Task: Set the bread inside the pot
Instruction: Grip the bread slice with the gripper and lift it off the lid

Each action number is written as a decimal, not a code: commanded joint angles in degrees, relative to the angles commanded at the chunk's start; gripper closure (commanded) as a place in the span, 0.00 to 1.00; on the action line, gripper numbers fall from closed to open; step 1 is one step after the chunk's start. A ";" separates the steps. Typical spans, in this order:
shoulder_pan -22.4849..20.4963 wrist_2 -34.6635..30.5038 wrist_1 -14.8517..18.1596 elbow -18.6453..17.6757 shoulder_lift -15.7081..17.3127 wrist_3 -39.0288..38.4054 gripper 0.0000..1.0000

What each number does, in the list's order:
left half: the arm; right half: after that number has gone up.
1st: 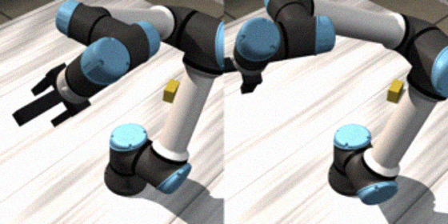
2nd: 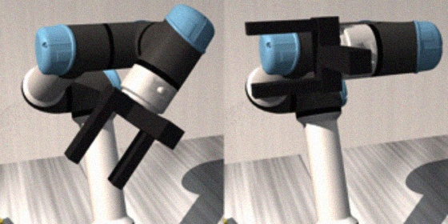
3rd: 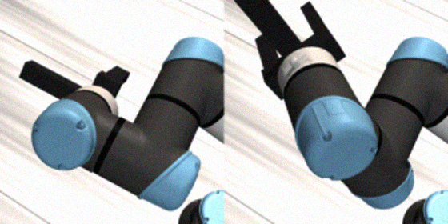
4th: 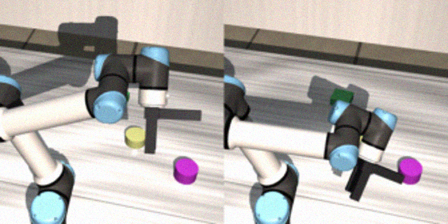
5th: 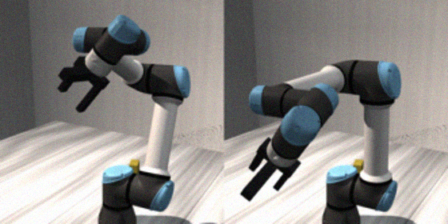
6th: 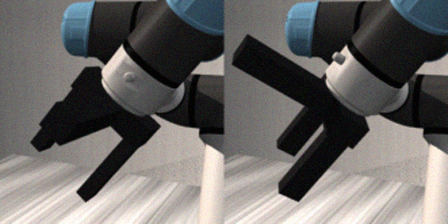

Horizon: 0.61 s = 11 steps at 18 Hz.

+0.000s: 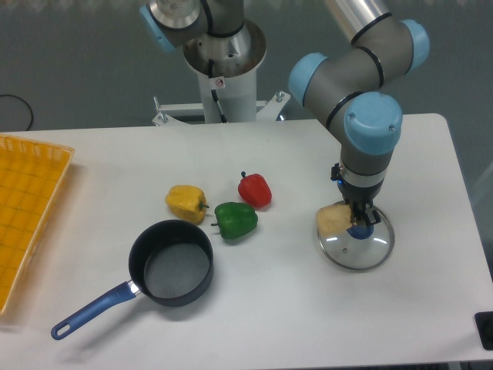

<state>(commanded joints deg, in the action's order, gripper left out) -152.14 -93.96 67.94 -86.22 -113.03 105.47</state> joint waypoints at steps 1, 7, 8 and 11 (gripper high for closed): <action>0.00 0.00 -0.09 0.00 0.00 -0.09 0.64; 0.70 0.70 -0.09 -0.26 0.35 -1.58 0.64; 0.88 0.79 -0.09 -0.35 0.35 -2.37 0.64; 3.07 0.88 0.09 -0.61 0.61 -5.70 0.64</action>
<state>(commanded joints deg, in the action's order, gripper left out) -149.07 -93.08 68.03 -86.84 -112.41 99.77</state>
